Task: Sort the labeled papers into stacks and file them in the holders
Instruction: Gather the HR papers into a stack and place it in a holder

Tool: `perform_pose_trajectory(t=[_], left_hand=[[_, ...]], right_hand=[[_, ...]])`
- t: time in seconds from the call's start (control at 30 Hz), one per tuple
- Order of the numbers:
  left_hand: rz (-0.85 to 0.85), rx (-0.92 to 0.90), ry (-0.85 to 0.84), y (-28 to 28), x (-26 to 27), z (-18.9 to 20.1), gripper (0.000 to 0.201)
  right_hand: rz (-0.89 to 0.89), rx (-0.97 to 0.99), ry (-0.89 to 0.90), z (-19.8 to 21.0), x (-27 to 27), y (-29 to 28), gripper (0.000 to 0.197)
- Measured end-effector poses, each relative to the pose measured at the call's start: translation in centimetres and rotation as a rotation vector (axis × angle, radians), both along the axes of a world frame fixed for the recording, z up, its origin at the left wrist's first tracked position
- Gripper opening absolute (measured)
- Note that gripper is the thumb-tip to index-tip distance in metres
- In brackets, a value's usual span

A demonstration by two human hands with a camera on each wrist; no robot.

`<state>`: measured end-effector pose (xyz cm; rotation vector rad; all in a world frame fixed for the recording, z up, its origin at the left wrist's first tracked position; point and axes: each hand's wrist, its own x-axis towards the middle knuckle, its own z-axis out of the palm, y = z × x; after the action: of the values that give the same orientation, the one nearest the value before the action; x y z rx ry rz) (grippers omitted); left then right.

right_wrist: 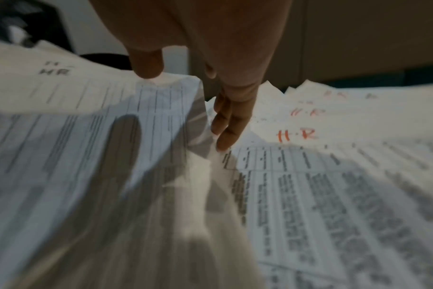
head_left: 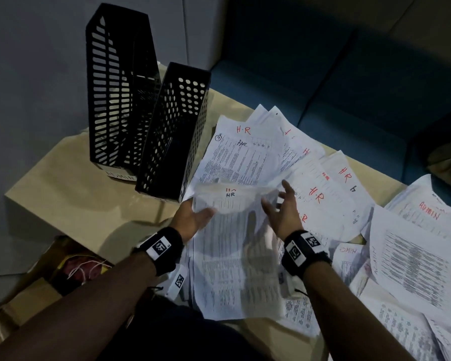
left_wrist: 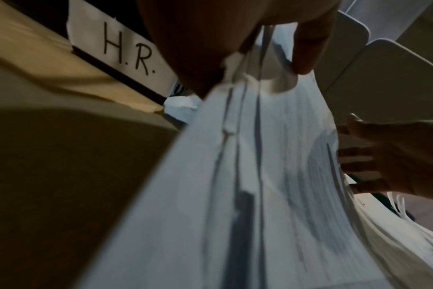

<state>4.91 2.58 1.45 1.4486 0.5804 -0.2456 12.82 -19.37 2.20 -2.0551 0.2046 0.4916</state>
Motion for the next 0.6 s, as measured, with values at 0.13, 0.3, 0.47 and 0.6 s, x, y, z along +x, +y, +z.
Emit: perform_pose_trajectory(t=[0.13,0.3,0.47,0.6], left_hand=[[-0.144,0.050,-0.155,0.9,1.2,0.3,0.058],[-0.403,0.359,-0.271,0.7,3.8,1.1,0.060],[-0.274,0.310,-0.308,1.0,2.7,0.7,0.031],[-0.201,0.224,-0.288,1.7,0.9,0.6,0.024]], right_hand=[[0.091,-0.119,-0.011,-0.9,0.5,1.1,0.067],[0.193,-0.218,-0.049,-2.1,0.4,1.3,0.062],[0.136,-0.271,-0.132,-1.9,0.6,0.7,0.072],[0.205,-0.224,-0.160,-1.6,0.7,0.9,0.053]])
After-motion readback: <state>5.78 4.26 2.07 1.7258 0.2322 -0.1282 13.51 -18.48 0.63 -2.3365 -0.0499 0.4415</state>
